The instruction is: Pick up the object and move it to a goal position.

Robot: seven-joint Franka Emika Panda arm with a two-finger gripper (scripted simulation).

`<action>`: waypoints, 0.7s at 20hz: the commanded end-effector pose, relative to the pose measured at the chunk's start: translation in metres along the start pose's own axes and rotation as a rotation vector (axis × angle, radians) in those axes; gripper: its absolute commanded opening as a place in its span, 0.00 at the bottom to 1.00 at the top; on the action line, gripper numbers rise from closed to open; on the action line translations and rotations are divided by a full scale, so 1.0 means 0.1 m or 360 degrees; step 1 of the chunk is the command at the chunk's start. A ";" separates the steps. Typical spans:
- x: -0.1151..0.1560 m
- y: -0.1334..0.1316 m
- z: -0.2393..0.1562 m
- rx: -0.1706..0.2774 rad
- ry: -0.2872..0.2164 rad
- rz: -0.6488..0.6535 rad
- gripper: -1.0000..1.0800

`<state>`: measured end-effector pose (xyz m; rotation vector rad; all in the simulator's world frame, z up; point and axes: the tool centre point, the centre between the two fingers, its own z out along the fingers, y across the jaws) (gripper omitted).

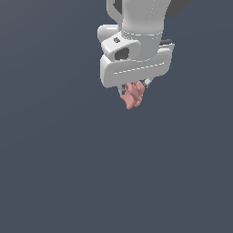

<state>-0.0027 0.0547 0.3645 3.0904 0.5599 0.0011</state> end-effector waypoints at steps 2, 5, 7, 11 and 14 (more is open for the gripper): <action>-0.06 -0.08 -0.37 0.0001 -0.0001 0.0000 0.00; -0.09 -0.12 -0.62 0.0001 -0.0001 0.0000 0.00; -0.11 -0.15 -0.76 0.0001 -0.0001 0.0000 0.00; -0.13 -0.19 -0.97 0.0001 -0.0001 0.0001 0.00; -0.14 -0.20 -1.06 0.0001 -0.0001 0.0001 0.00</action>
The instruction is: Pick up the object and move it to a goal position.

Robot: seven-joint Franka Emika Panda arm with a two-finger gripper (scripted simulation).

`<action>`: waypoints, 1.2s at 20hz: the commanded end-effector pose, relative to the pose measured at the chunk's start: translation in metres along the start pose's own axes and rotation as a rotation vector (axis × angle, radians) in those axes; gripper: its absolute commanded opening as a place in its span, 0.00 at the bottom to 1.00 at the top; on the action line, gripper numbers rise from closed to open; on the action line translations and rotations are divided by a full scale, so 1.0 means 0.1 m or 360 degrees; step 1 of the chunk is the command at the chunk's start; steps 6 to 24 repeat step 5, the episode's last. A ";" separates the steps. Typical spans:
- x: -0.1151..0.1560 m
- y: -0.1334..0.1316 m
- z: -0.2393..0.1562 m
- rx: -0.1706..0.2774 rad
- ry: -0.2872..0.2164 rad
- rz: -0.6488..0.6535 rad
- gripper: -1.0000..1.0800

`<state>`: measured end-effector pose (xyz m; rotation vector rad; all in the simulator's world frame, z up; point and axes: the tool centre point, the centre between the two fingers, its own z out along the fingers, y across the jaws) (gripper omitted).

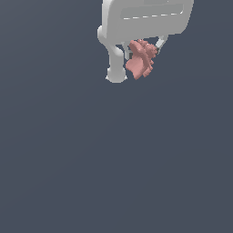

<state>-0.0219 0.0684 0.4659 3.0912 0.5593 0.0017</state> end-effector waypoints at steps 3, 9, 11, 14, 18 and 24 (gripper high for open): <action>-0.01 -0.02 -0.10 0.0001 -0.0002 0.0000 0.00; -0.01 -0.02 -0.11 0.0001 -0.0002 0.0000 0.00; -0.01 -0.02 -0.11 0.0001 -0.0002 0.0000 0.00; -0.01 -0.02 -0.11 0.0001 -0.0002 0.0000 0.00; -0.01 -0.02 -0.11 0.0001 -0.0002 0.0000 0.00; -0.01 -0.02 -0.11 0.0001 -0.0002 0.0000 0.00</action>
